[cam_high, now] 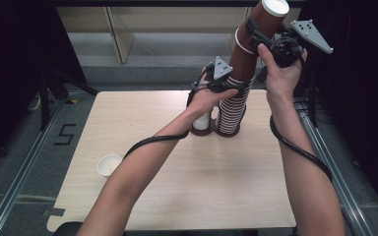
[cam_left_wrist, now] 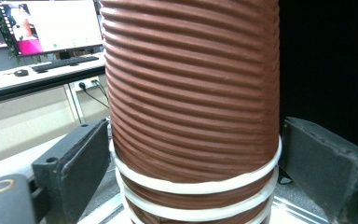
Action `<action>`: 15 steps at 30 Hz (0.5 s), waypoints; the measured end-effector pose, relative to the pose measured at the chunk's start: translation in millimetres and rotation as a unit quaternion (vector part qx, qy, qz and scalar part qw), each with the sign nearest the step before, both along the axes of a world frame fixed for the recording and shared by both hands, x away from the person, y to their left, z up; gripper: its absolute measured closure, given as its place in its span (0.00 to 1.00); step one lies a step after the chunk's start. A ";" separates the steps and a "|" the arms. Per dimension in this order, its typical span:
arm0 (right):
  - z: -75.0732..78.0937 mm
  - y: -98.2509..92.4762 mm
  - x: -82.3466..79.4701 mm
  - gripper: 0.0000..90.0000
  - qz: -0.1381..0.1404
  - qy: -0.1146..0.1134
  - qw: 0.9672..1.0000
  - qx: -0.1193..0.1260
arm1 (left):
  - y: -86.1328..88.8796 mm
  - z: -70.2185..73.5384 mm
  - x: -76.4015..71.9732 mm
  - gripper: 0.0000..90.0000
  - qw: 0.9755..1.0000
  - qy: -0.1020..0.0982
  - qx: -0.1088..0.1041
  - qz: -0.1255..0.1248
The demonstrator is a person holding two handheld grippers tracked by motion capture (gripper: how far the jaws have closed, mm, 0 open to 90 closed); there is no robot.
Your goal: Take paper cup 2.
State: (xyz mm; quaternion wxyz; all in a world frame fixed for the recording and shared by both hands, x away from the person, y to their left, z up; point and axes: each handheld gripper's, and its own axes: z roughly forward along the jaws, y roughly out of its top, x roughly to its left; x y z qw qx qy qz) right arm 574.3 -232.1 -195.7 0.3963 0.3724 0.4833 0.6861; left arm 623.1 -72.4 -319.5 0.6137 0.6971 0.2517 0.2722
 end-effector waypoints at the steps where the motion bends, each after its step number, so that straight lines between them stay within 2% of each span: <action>1: 0.8 0.4 -1.4 0.21 0.002 -0.001 1.000 0.002 | -0.3 0.0 0.1 0.10 1.000 -0.001 -0.002 0.001; 8: 2.9 -2.7 -6.7 0.21 0.002 -0.004 1.000 -0.001 | -0.7 0.2 0.1 0.10 1.000 -0.002 -0.002 0.002; 15: -1.4 -6.8 -12.4 0.21 0.005 -0.006 1.000 0.003 | -1.1 -0.4 -0.6 0.09 1.000 -0.001 -0.003 0.004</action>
